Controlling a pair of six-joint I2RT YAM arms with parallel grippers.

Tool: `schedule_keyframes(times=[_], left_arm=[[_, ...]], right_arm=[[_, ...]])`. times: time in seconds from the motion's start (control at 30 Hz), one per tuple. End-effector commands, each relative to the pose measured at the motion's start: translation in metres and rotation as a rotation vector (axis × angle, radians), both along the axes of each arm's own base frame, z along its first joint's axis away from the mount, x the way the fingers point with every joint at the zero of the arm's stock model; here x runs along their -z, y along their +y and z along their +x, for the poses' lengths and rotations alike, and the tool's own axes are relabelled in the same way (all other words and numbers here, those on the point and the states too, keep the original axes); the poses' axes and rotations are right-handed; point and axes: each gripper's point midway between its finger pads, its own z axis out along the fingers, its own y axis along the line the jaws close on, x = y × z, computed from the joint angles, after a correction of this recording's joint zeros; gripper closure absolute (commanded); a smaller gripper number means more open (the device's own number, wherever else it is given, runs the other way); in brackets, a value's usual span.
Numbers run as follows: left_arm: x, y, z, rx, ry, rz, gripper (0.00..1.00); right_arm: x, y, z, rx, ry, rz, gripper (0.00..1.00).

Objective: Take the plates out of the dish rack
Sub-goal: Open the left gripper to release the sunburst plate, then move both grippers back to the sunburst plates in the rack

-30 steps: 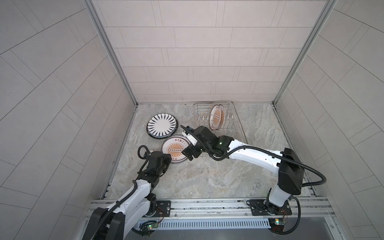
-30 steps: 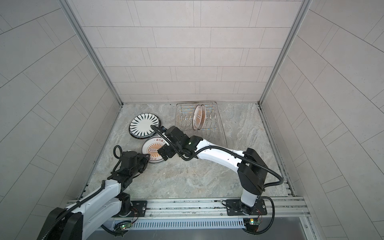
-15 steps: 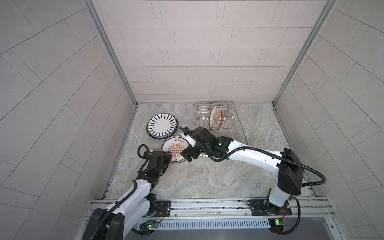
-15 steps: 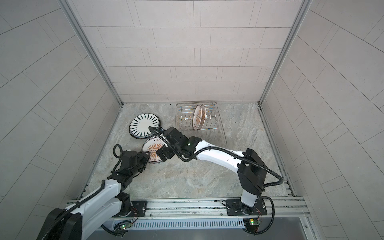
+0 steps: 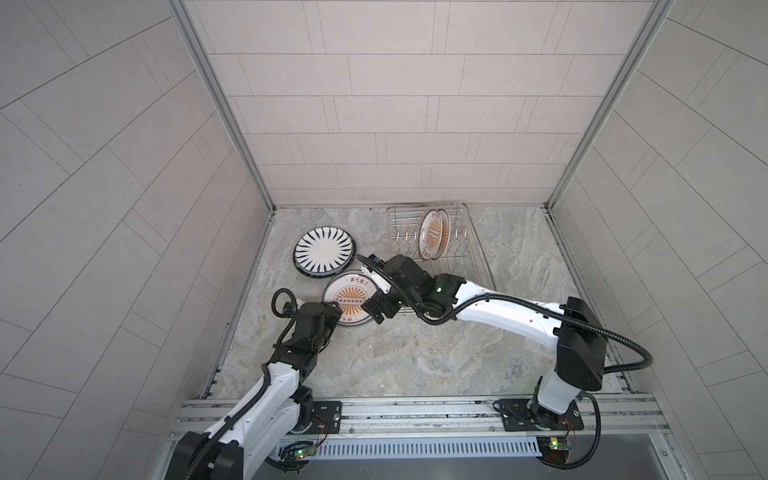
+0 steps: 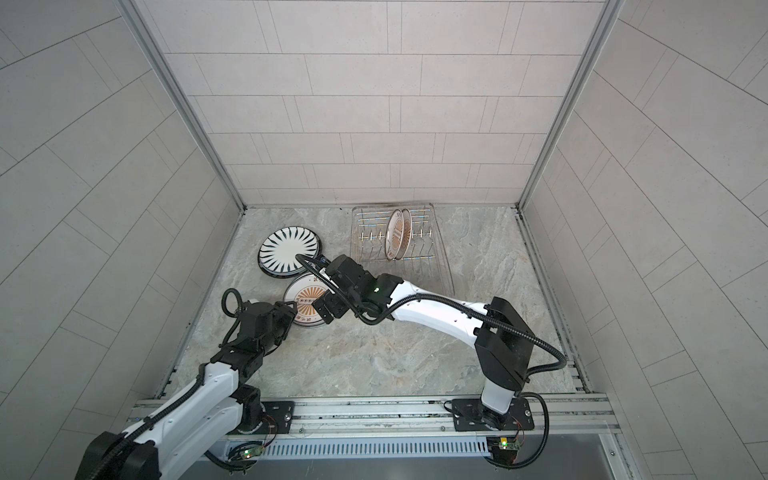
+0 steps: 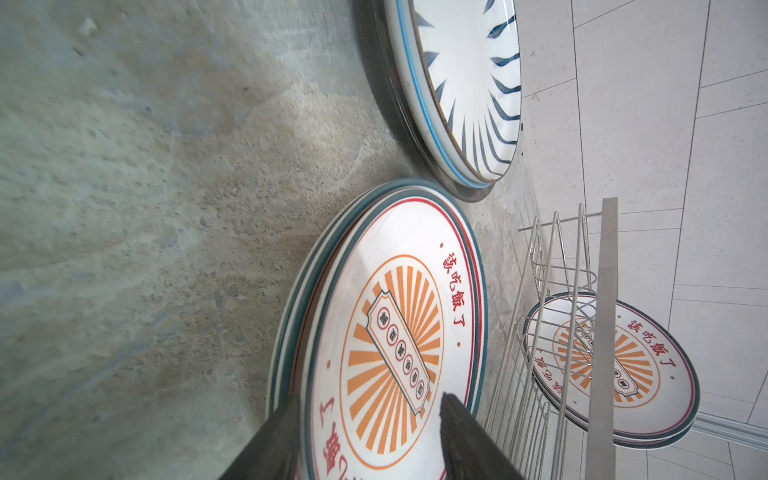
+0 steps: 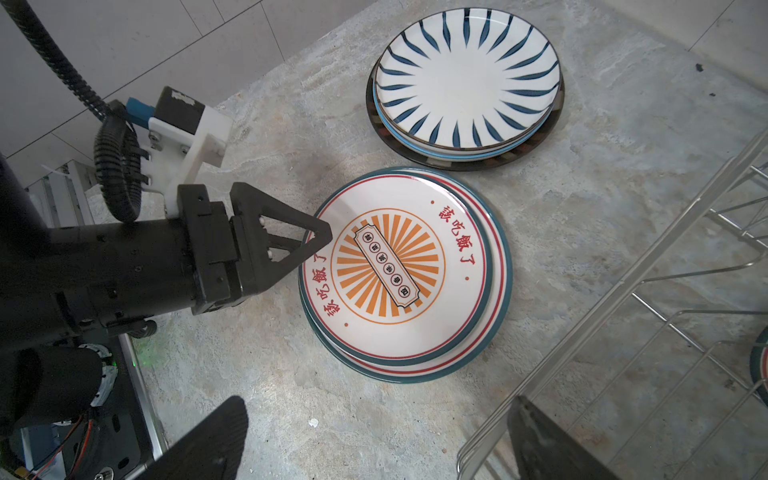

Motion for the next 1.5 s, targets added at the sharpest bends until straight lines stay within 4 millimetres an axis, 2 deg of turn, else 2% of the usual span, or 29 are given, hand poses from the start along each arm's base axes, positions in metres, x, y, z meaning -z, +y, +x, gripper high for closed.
schedule_keyframes(times=[0.0,0.3,0.37,0.43,0.73,0.83,0.9,0.93,1.03,1.1,1.2,1.37,1.47], left_arm=[[-0.002,0.007,0.000,-0.019,0.014,0.036,0.44],[-0.003,0.009,0.000,-0.027,0.015,0.046,0.48],[-0.003,0.009,0.000,-0.027,0.016,0.050,0.56],[-0.004,0.009,0.000,-0.025,0.017,0.054,0.57],[-0.005,0.012,-0.003,-0.034,0.021,0.066,0.57],[-0.008,0.013,-0.002,-0.036,0.013,0.071,0.53],[-0.012,0.013,0.001,-0.019,-0.004,0.097,0.45],[-0.023,0.012,0.003,-0.007,-0.049,0.103,0.42],[-0.041,0.007,0.007,0.036,-0.118,0.111,0.33],[-0.059,0.001,0.011,0.081,-0.190,0.127,0.18],[-0.088,-0.015,0.016,0.188,-0.296,0.173,0.02],[-0.109,-0.033,0.021,0.264,-0.390,0.157,0.00],[-0.136,-0.066,0.022,0.445,-0.567,0.150,0.00]], right_arm=[[-0.007,0.003,0.002,0.003,-0.026,0.004,0.00],[-0.009,0.001,0.004,0.015,-0.036,0.007,0.01],[-0.008,0.002,0.004,0.015,-0.036,0.006,0.01],[-0.008,0.002,0.005,0.016,-0.037,0.004,0.01],[-0.008,0.001,0.005,0.019,-0.039,0.005,0.01],[-0.011,0.000,0.005,0.025,-0.048,0.017,0.01],[-0.014,-0.002,0.005,0.029,-0.057,0.025,0.01],[-0.016,-0.003,0.005,0.034,-0.065,0.032,0.01],[-0.023,-0.010,0.007,0.058,-0.099,0.055,0.01],[-0.030,-0.016,0.008,0.079,-0.132,0.085,0.00],[-0.044,-0.034,0.015,0.173,-0.202,0.139,0.00],[-0.066,-0.064,0.028,0.305,-0.314,0.165,0.00],[-0.078,-0.094,0.036,0.443,-0.416,0.211,0.00]])
